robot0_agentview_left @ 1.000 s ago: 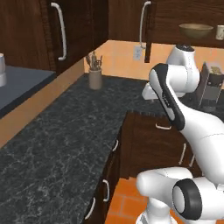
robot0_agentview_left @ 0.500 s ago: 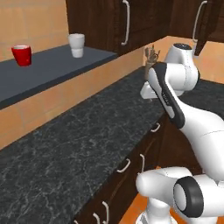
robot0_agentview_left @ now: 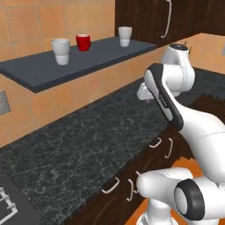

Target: Gather all objects into one cabinet and sort the glasses and bowls to opposite sides.

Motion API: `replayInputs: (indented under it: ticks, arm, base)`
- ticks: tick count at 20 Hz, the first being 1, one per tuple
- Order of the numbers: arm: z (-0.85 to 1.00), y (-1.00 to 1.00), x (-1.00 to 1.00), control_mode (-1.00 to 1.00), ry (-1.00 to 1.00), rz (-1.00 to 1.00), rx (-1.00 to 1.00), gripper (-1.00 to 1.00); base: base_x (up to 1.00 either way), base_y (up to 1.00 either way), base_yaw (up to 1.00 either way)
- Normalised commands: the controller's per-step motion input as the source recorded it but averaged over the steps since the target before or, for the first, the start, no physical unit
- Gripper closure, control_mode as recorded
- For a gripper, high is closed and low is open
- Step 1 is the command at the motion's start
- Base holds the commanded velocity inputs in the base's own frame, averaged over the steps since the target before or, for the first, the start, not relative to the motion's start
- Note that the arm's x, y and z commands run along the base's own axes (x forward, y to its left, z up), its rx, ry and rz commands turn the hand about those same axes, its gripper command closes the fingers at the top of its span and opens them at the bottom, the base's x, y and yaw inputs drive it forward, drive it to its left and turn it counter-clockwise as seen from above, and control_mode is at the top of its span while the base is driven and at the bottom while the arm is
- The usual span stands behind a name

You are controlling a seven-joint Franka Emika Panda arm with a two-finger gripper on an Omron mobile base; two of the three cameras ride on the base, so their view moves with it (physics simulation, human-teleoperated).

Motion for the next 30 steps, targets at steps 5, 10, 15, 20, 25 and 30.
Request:
replayInputs:
  ticks: [5, 10, 15, 20, 25, 30]
  arm:
    - [0.0, 0.0, 0.0, 1.0, 0.0, 0.0, 0.0, -1.0]
    - [0.0, 0.0, 0.0, 1.0, 0.0, 0.0, 0.0, -1.0]
    - [0.0, 0.0, 0.0, 1.0, 0.0, 0.0, 0.0, -1.0]
    - [0.0, 0.0, 0.0, 1.0, 0.0, 0.0, 0.0, -1.0]
    - [0.0, 0.0, 0.0, 1.0, 0.0, 0.0, 0.0, -1.0]
    - [0.0, 0.0, 0.0, 1.0, 0.0, 0.0, 0.0, -1.0]
  base:
    - [0.04, 0.08, 0.19]
    - [0.52, -0.32, 0.38]
    - [0.31, -0.34, 0.49]
    - [0.0, -0.37, 0.49]
    - [0.14, -0.12, 0.25]
    - [0.0, -0.24, 0.01]
